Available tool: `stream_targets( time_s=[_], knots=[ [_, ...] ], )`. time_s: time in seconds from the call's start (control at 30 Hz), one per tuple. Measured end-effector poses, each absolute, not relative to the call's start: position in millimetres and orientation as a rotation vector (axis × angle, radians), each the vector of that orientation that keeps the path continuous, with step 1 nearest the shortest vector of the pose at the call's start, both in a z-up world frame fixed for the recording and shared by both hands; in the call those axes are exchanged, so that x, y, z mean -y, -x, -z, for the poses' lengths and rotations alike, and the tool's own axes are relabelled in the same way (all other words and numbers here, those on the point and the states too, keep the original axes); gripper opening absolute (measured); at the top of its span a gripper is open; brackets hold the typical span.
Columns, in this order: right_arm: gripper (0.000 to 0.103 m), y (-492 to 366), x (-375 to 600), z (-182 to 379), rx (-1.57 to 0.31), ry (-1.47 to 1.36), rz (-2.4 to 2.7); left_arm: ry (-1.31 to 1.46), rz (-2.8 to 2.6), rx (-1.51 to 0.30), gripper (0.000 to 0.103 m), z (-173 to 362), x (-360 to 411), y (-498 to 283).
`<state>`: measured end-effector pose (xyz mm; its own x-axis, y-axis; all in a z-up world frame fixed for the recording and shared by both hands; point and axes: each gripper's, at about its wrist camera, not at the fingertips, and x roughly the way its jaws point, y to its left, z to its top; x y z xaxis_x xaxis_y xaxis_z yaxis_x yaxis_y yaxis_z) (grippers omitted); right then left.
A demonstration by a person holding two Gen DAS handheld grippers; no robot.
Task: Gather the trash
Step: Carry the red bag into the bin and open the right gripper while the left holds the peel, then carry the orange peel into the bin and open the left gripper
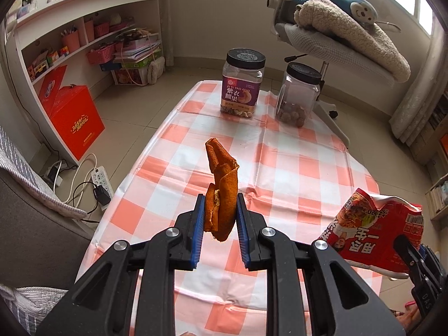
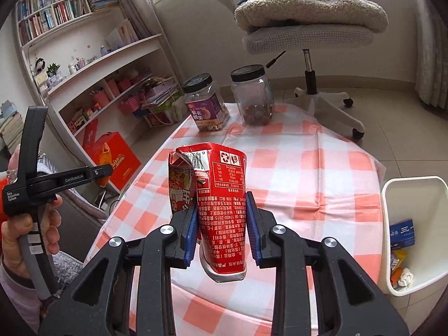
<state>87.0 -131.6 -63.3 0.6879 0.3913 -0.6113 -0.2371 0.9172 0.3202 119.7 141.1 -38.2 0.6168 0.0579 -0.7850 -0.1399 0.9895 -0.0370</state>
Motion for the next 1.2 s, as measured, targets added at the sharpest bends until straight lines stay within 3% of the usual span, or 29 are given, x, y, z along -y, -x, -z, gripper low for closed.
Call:
stream_targets(
  time_s=[0.37,0.67,0.7,0.8,0.83,0.93,1.2],
  knots=[
    [0.029,-64.0,254.8,33.2,-0.660,-0.160,-0.071,0.050,-0.015,-0.895,0.022,37.7,-69.3,-138.0],
    [0.033,-55.4,338.4,53.7,-0.684,-0.154,0.237,0.018,0.070,-0.897,0.022,42.6,-2.6,-150.6],
    [0.036,-52.6,344.4,54.6,-0.683,-0.157,0.264,0.022,0.090,-0.896,0.022,42.6,5.1,-151.0],
    [0.076,-39.6,360.0,43.6,-0.614,-0.175,0.334,0.034,0.166,-0.886,0.022,39.0,31.4,-150.3],
    [0.085,-34.3,366.0,37.3,-0.580,-0.182,0.359,0.042,0.198,-0.883,0.022,37.2,41.7,-149.9],
    [0.093,-17.3,386.0,21.1,-0.489,-0.207,0.450,0.061,0.294,-0.871,0.022,32.9,77.6,-146.5],
    [0.096,13.3,436.9,6.4,-0.392,-0.376,0.547,0.048,0.484,-0.892,0.022,31.4,185.0,-139.5]
  ],
)
